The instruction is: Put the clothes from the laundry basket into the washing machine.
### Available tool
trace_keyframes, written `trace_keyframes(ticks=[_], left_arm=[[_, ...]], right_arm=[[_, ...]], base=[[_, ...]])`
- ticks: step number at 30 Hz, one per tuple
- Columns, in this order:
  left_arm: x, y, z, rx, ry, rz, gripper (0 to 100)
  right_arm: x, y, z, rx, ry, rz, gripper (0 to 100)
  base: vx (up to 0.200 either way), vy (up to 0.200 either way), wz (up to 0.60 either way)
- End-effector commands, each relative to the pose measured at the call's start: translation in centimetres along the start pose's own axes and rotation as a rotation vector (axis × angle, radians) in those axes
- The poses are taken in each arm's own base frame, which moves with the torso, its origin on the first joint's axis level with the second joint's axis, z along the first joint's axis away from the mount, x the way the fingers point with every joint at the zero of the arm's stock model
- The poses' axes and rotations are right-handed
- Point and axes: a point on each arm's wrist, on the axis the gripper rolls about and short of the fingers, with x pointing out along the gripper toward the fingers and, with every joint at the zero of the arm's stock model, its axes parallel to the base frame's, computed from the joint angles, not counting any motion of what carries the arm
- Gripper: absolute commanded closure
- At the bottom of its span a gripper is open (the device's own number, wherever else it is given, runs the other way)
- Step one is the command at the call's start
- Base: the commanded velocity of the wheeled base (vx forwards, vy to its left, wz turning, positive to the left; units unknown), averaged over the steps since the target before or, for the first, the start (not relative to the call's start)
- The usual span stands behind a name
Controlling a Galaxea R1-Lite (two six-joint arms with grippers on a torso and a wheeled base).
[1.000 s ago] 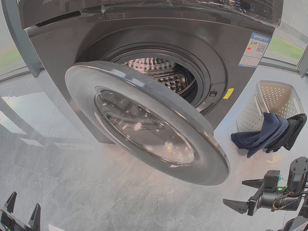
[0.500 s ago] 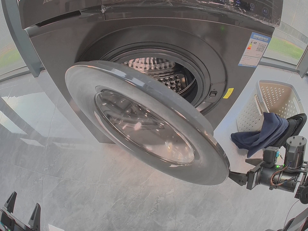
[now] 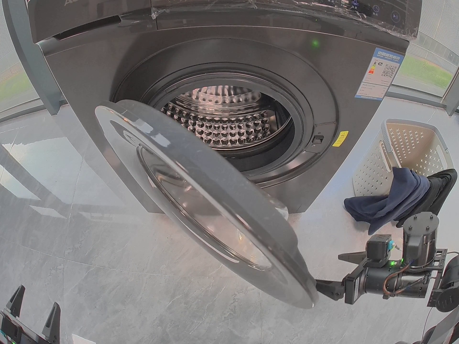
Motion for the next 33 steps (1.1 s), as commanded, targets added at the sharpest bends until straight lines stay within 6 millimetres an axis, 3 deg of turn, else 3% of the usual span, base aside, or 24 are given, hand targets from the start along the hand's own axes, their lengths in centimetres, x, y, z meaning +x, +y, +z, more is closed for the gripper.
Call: trace_keyframes(ticks=[1, 3, 10, 15, 23, 33], left_arm=[[0.1, 0.0, -0.5, 0.001, 0.007, 0.000, 0], [0.1, 0.0, -0.5, 0.001, 0.007, 0.000, 0], [0.1, 0.0, -0.5, 0.001, 0.007, 0.000, 0], [0.1, 0.0, -0.5, 0.000, 0.007, 0.000, 0], [0.1, 0.0, -0.5, 0.000, 0.007, 0.000, 0], [0.1, 0.0, -0.5, 0.000, 0.007, -0.001, 0]], right_arm=[[-1.0, 1.0, -0.4, 0.009, -0.010, 0.042, 0], [-0.9, 1.0, -0.2, 0.018, -0.019, 0.038, 0], [3.8, -0.8, 3.3, 0.128, -0.079, -0.125, 0], [5.6, -0.7, 4.9, 0.138, -0.113, -0.121, 0], [6.1, 1.8, 3.2, 0.095, -0.043, -0.043, 0], [4.3, 4.9, 1.1, 0.046, 0.016, 0.071, 0]], base=[[0.000, 0.000, 0.00], [0.000, 0.000, 0.00], [0.000, 0.000, 0.00], [0.000, 0.000, 0.00], [0.000, 0.000, 0.00], [0.000, 0.000, 0.00]])
